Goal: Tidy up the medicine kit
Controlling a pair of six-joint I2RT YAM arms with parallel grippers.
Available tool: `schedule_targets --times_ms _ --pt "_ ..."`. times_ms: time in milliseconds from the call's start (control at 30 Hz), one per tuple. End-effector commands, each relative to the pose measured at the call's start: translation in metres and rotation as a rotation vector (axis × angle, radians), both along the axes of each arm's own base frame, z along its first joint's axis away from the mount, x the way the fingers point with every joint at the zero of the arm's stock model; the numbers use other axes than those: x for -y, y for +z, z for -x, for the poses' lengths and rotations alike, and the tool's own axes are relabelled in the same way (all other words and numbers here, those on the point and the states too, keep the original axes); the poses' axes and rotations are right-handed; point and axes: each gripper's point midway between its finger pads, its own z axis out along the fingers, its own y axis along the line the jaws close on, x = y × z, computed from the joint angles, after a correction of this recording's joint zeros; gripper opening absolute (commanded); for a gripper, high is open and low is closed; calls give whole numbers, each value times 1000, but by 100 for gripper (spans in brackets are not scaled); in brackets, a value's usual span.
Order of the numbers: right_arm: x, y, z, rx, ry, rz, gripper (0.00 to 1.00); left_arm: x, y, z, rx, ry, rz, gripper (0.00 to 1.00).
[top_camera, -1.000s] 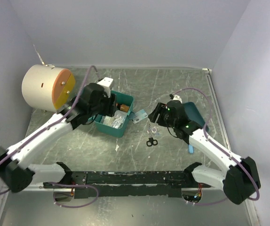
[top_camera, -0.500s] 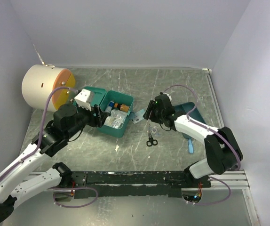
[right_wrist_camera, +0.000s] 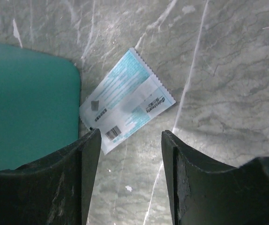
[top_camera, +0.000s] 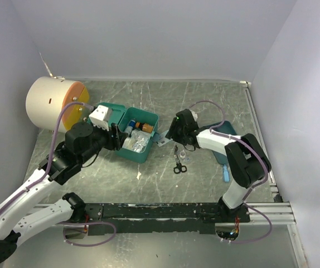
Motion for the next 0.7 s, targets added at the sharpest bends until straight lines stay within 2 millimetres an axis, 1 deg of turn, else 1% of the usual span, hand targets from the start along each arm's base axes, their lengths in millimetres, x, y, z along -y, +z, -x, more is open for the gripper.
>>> schedule_targets --times_ms 0,200,367,433,467,567,667 --pt "2 2 -18 26 -65 13 54 -7 19 -4 30 49 29 64" --pt "14 -12 -24 0 -119 90 53 -6 15 -6 17 51 21 60" --pt "14 -20 -24 -12 -116 104 53 -7 17 -4 27 52 32 62" --pt "17 -28 -22 -27 -113 123 52 -6 18 -3 32 43 40 62" --pt "14 -24 -28 -17 -113 122 52 -5 19 -3 32 37 42 63" --pt "15 -28 -32 -19 -103 150 51 -4 18 -3 30 38 44 62" --pt "14 -31 -35 -26 -70 180 44 -6 15 -5 14 52 35 63"
